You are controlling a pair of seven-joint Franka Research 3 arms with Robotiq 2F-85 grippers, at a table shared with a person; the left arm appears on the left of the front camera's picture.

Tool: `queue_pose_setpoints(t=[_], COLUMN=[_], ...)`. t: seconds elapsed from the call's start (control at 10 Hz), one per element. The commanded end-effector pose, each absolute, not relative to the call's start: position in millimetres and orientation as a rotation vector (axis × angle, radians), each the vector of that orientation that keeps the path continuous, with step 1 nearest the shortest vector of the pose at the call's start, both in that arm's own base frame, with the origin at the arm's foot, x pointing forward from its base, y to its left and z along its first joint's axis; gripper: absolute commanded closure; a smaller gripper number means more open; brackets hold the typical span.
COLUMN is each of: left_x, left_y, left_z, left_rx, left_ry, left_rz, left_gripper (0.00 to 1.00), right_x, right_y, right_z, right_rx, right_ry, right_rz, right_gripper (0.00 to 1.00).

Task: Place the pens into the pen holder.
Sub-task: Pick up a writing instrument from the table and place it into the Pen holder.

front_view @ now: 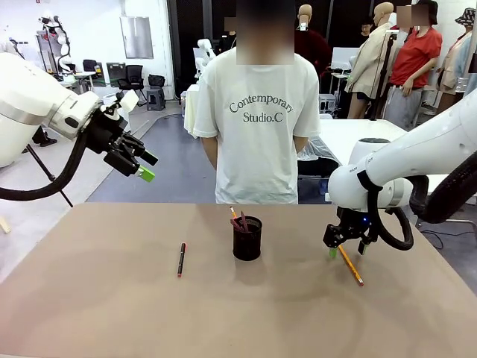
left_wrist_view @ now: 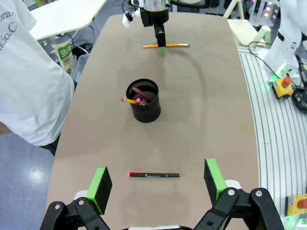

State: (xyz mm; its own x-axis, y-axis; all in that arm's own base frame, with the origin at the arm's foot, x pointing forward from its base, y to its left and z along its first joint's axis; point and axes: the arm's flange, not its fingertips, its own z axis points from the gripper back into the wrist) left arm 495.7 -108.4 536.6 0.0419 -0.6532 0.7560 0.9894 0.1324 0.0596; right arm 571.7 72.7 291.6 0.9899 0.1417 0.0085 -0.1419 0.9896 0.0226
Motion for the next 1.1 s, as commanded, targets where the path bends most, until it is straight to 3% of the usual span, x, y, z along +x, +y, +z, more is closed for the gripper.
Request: queue_pose_setpoints(t=[0.0, 0.3, 0.4, 1.0], left_x=[494.2, 494.2, 494.2, 494.2], left_y=[-107.9, -107.9, -107.9, -107.9], left_z=[538.4, 538.4, 538.4, 538.4], left_rx=[-0.559, -0.559, -0.559, -0.559], left_ry=[-0.732, -0.732, -0.732, -0.732], left_rz=[-1.361, -1.361, -1.361, -1.361], left_gripper=[0.00, 0.00, 0.00, 0.00], right_x=[581.2, 584.1, 584.3, 584.7], right_y=[71.7, 70.0, 71.2, 71.2], right_z=[293.0, 296.5, 296.0, 298.9], right_rx=[0.016, 0.020, 0.025, 0.032], right_ry=[-0.036, -0.035, -0.033, -0.027], right_rz=[0.126, 0.117, 0.117, 0.123], right_gripper=[0.31, 0.91, 1.00, 1.00])
